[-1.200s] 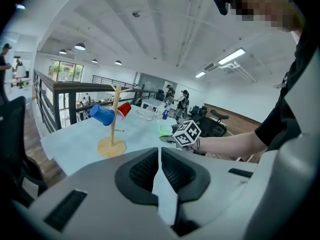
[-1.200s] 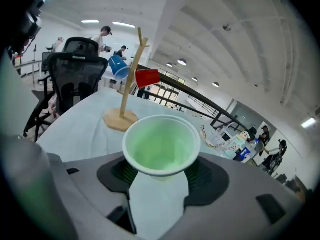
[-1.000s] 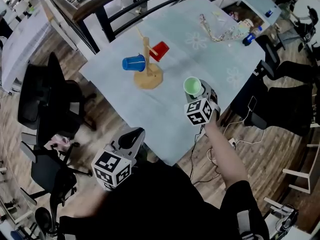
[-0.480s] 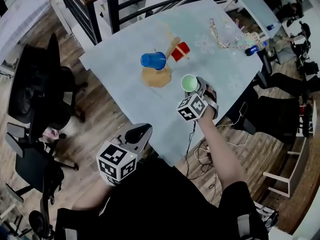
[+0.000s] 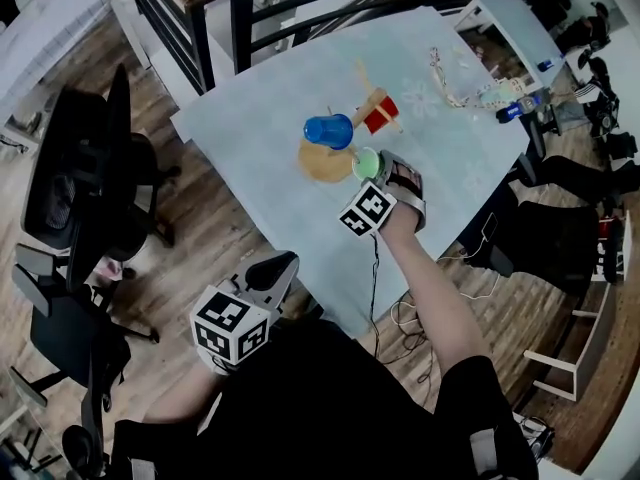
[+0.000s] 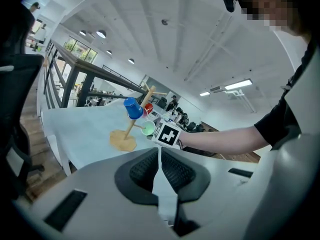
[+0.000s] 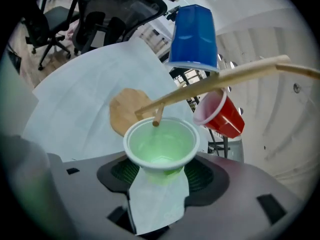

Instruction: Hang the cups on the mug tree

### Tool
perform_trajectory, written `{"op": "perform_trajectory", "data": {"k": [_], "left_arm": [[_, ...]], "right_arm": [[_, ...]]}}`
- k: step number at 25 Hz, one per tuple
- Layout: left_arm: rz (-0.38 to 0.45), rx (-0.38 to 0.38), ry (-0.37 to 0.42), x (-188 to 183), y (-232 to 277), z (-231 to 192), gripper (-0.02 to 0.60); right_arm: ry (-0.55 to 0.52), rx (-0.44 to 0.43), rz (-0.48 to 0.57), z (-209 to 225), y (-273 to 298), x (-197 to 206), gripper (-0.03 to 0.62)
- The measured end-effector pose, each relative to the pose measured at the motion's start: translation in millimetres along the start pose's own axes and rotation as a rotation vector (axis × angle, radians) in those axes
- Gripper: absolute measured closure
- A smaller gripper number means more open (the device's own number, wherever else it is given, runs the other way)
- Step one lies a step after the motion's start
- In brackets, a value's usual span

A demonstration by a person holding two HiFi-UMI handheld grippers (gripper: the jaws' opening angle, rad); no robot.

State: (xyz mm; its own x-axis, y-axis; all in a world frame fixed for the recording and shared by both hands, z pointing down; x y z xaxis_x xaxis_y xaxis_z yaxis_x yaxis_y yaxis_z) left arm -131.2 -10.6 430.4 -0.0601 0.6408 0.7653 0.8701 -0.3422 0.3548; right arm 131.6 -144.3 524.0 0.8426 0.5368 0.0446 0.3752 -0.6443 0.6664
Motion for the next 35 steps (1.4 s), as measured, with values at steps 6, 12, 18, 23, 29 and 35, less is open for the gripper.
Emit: {"op": "perform_trajectory", "data": {"k": [6, 12, 18, 23, 29, 35], "left_arm": [[-0.007, -0.006, -0.008, 0, -3, -8, 0.552], [-0.012, -0.004, -0.011, 4, -3, -8, 0.552], [-0.014, -0.024, -0.016, 7, -7, -11, 0.552], [-0.018, -0.041, -0.022, 9, -9, -16, 0.552], [-0.018, -0.033, -0.006, 6, -2, -7, 0.552], [-0.028, -0.021, 0.025, 3, 8, 5, 0.552]], "right_arm": [[-0.063, 0.014, 0.081, -8, -11, -28, 0.304], [-0.115, 0.014, 0.086, -14, -9, -40, 0.304], [-0.121, 0.026, 0.119, -18, -10, -49, 0.304], [-0.094, 0.020, 0.158, -21, -20, -53, 0.304], [-0.043, 0.029, 0.215, -18, -37, -46, 0.304], [0.198, 0.001, 0.314, -9, -84, -11, 0.304]]}}
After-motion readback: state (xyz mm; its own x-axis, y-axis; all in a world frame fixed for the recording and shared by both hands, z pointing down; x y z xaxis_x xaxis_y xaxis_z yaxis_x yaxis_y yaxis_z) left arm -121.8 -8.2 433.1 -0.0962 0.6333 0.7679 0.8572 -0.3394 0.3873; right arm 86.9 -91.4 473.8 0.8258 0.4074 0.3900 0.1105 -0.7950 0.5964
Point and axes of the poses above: the fingertips, and each gripper's own axes: y forward along the fingers, z to its right, x out of its underside, the point moved 8 cm from there along -y, backward along the fingers, and after that the axes turned 1 degree about z, right-handed, at the moved point
